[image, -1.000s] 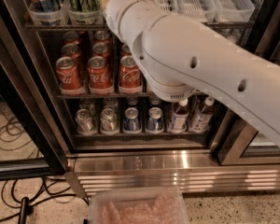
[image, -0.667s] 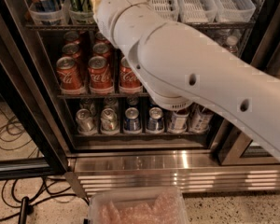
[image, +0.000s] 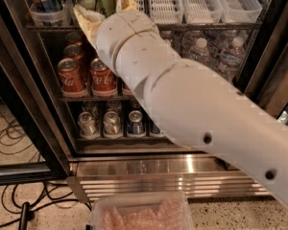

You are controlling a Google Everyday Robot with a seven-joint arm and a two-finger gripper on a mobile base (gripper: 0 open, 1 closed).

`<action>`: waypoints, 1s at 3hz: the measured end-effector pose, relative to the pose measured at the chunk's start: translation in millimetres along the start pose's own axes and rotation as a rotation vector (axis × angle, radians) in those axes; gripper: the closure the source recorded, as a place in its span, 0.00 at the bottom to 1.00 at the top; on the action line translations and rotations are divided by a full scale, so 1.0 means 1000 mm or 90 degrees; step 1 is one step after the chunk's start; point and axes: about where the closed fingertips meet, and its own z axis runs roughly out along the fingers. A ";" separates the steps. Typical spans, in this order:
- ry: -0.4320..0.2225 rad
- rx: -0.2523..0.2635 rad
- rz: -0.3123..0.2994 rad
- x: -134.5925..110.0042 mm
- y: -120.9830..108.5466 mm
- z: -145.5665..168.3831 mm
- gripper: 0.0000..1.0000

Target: Pick green can from top shelf of fridge

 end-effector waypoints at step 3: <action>0.103 -0.053 0.076 0.059 -0.004 -0.087 1.00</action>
Offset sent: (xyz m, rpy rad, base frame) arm -0.0858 -0.0386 -0.0926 -0.0123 0.2730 0.1364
